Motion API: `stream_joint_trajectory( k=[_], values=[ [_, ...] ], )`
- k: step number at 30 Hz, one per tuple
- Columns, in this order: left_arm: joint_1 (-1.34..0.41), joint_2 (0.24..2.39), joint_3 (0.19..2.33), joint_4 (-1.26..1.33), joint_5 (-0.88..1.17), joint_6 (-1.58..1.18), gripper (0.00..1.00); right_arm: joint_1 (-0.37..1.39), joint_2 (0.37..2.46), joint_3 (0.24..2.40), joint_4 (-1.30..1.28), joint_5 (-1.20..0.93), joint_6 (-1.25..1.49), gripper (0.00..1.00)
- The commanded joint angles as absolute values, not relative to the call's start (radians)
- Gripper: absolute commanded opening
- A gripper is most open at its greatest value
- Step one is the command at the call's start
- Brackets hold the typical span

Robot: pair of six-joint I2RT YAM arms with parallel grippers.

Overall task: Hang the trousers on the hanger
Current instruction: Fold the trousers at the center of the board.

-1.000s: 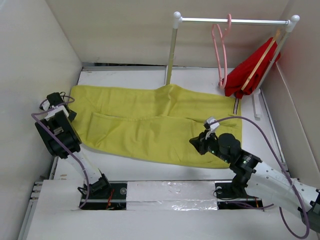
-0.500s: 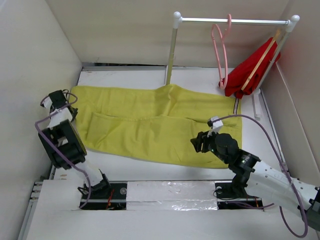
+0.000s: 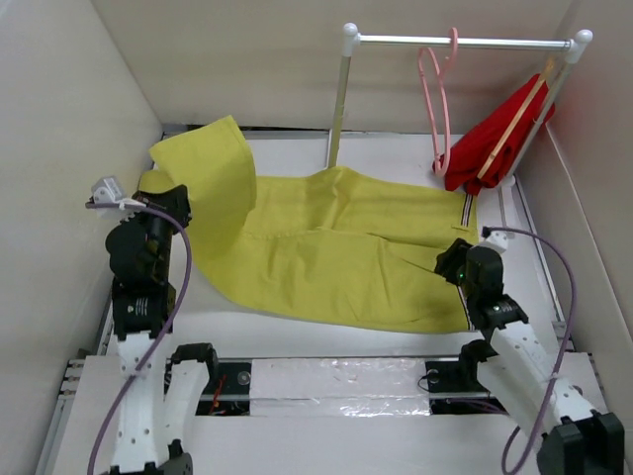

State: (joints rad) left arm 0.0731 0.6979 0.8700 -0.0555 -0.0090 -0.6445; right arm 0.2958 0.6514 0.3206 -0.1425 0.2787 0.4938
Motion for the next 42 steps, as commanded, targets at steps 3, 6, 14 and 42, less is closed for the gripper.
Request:
stream_joint_trajectory(
  k=[3, 6, 14, 42],
  values=[
    [0.071, 0.54, 0.813, -0.093, 0.225, -0.585, 0.0, -0.043, 0.713, 0.33, -0.06, 0.12, 0.477, 0.58],
    [0.071, 0.471, 0.808, -0.13, 0.277, -0.517, 0.0, -0.234, 0.846, 0.368, -0.037, 0.036, 0.446, 0.59],
    [-0.007, 0.382, 0.838, -0.213, 0.184, -0.423, 0.0, -0.383, 1.16, 0.413, 0.061, -0.219, 0.41, 0.68],
    [-0.267, 0.314, 0.801, -0.264, -0.089, -0.368, 0.0, -0.465, 1.575, 0.863, -0.032, -0.086, 0.374, 0.22]
  ],
)
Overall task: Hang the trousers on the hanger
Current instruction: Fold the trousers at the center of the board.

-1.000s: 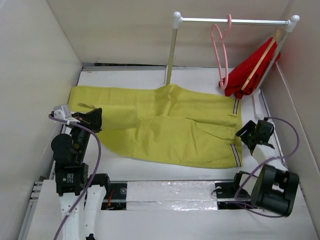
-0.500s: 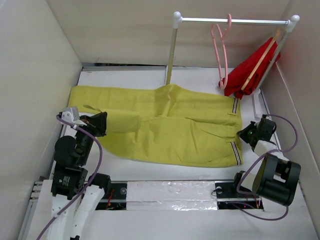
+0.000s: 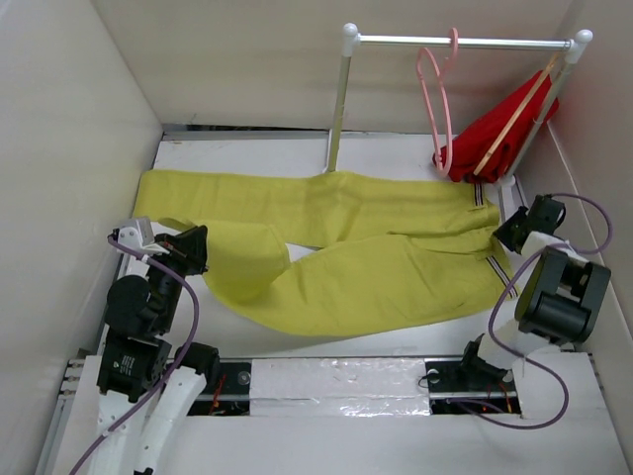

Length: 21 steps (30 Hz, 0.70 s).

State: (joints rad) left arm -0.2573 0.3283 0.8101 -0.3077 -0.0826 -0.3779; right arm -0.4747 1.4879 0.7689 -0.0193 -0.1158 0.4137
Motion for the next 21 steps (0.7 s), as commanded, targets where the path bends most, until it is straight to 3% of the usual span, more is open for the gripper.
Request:
stream_joint_trajectory(
  k=[1, 2, 3, 6, 11, 14, 19, 20, 21],
  values=[
    [-0.267, 0.314, 0.799, -0.265, -0.086, -0.367, 0.0, -0.465, 1.594, 0.889, -0.049, -0.087, 0.355, 0.3],
    [-0.267, 0.313, 0.798, -0.265, -0.08, -0.367, 0.0, -0.465, 1.597, 0.885, -0.048, -0.087, 0.351, 0.41],
    [-0.267, 0.313, 0.796, -0.264, -0.072, -0.368, 0.0, -0.465, 1.57, 0.876, -0.048, -0.078, 0.35, 0.66],
    [-0.276, 0.31, 0.799, -0.262, -0.067, -0.368, 0.0, -0.465, 1.449, 0.812, -0.044, -0.017, 0.357, 0.96],
    [-0.308, 0.288, 0.801, -0.268, -0.087, -0.367, 0.0, -0.492, 1.165, 0.663, -0.113, 0.121, 0.405, 0.98],
    [-0.33, 0.27, 0.804, -0.273, -0.11, -0.368, 0.0, -0.531, 0.947, 0.528, -0.184, 0.219, 0.459, 0.92],
    [-0.36, 0.253, 0.805, -0.281, -0.14, -0.368, 0.0, -0.647, 0.714, 0.375, -0.271, 0.138, 0.465, 0.87],
    [-0.36, 0.25, 0.807, -0.281, -0.143, -0.368, 0.0, -0.661, 0.707, 0.371, -0.272, 0.102, 0.459, 0.87],
    [-0.371, 0.247, 0.807, -0.282, -0.15, -0.368, 0.0, -0.688, 0.739, 0.38, -0.288, 0.069, 0.457, 1.0]
  ],
)
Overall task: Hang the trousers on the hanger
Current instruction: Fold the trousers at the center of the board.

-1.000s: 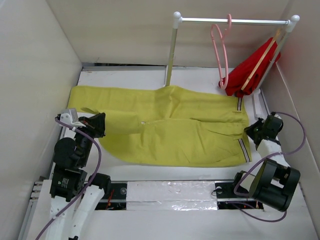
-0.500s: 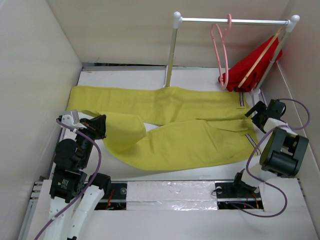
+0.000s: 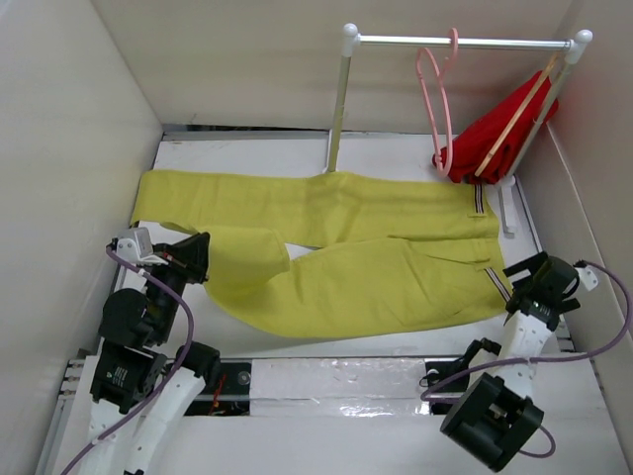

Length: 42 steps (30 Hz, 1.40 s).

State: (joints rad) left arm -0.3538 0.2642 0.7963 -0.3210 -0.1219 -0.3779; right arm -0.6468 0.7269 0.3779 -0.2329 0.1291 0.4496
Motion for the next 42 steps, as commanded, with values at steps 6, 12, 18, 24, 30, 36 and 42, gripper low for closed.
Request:
stream_joint_trajectory(
  k=[6, 12, 18, 24, 30, 36, 42],
  values=[
    [-0.38, 0.221, 0.816, -0.287, -0.184, -0.38, 0.0, -0.719, 0.881, 0.454, -0.436, -0.025, 0.469, 1.0],
    [-0.391, 0.219, 0.816, -0.285, -0.205, -0.379, 0.0, -0.719, 0.808, 0.402, -0.45, 0.015, 0.546, 0.89],
    [-0.391, 0.232, 0.811, -0.282, -0.192, -0.374, 0.0, -0.719, 0.917, 0.436, -0.442, 0.04, 0.571, 0.73],
    [-0.391, 0.23, 0.813, -0.282, -0.21, -0.374, 0.0, -0.719, 0.966, 0.459, -0.445, 0.041, 0.572, 0.72],
    [-0.391, 0.216, 0.804, -0.282, -0.238, -0.374, 0.0, -0.719, 1.025, 0.494, -0.442, 0.063, 0.598, 0.54],
    [-0.391, 0.19, 0.798, -0.282, -0.27, -0.376, 0.0, -0.71, 1.022, 0.492, -0.437, 0.086, 0.611, 0.24],
    [-0.391, 0.187, 0.805, -0.281, -0.276, -0.374, 0.0, -0.71, 0.879, 0.543, -0.463, 0.097, 0.539, 0.0]
  ],
)
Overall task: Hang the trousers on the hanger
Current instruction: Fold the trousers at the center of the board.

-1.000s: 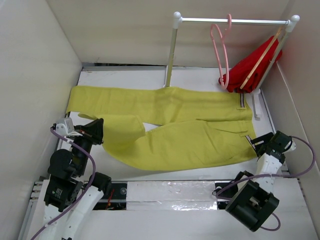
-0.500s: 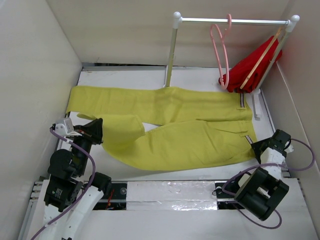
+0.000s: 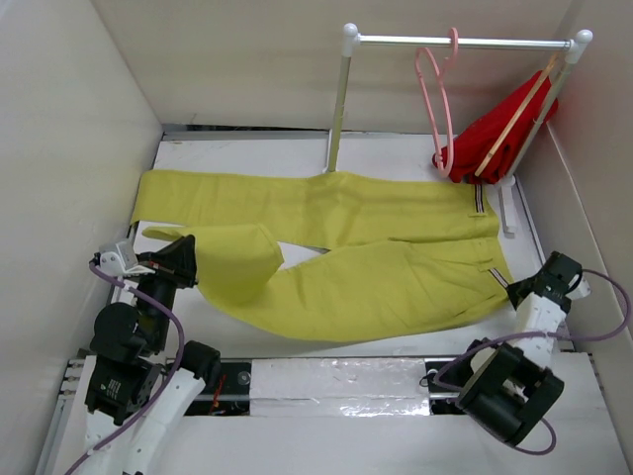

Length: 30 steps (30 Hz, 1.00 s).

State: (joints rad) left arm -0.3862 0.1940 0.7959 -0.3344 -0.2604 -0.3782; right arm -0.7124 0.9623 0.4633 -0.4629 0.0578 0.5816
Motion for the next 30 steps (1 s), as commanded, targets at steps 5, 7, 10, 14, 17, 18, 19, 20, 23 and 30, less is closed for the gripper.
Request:
stream_joint_trajectory(
  k=[5, 7, 10, 14, 17, 18, 19, 20, 23, 30],
  values=[
    [-0.391, 0.21, 0.86, -0.281, -0.313, -0.393, 0.0, -0.638, 0.726, 0.821, -0.687, 0.247, 0.434, 0.0],
    [-0.391, 0.227, 0.88, -0.27, -0.345, -0.393, 0.0, -0.626, 0.642, 0.85, -0.741, 0.258, 0.434, 0.0],
    [-0.391, 0.264, 0.942, -0.293, -0.417, -0.385, 0.0, -0.591, 0.566, 0.9, -0.813, 0.29, 0.428, 0.0],
    [-0.428, 0.307, 1.066, -0.328, -0.529, -0.399, 0.0, -0.511, 0.52, 1.001, -0.908, 0.406, 0.382, 0.0],
    [-0.437, 0.331, 1.112, -0.354, -0.587, -0.406, 0.0, -0.421, 0.502, 1.078, -0.945, 0.532, 0.351, 0.0],
    [-0.437, 0.337, 1.114, -0.363, -0.606, -0.41, 0.0, -0.401, 0.48, 1.087, -0.946, 0.546, 0.356, 0.0],
    [-0.437, 0.348, 1.108, -0.374, -0.61, -0.413, 0.0, -0.365, 0.47, 1.078, -0.893, 0.529, 0.341, 0.0],
    [-0.437, 0.356, 1.074, -0.374, -0.62, -0.42, 0.0, -0.365, 0.46, 1.071, -0.868, 0.516, 0.293, 0.0],
    [-0.437, 0.409, 0.971, -0.368, -0.653, -0.478, 0.0, -0.345, 0.515, 1.023, -0.805, 0.541, 0.273, 0.0],
    [-0.26, 0.718, 0.93, -0.345, -0.668, -0.558, 0.0, -0.345, 0.796, 1.096, -0.732, 0.491, 0.307, 0.0]
  ],
)
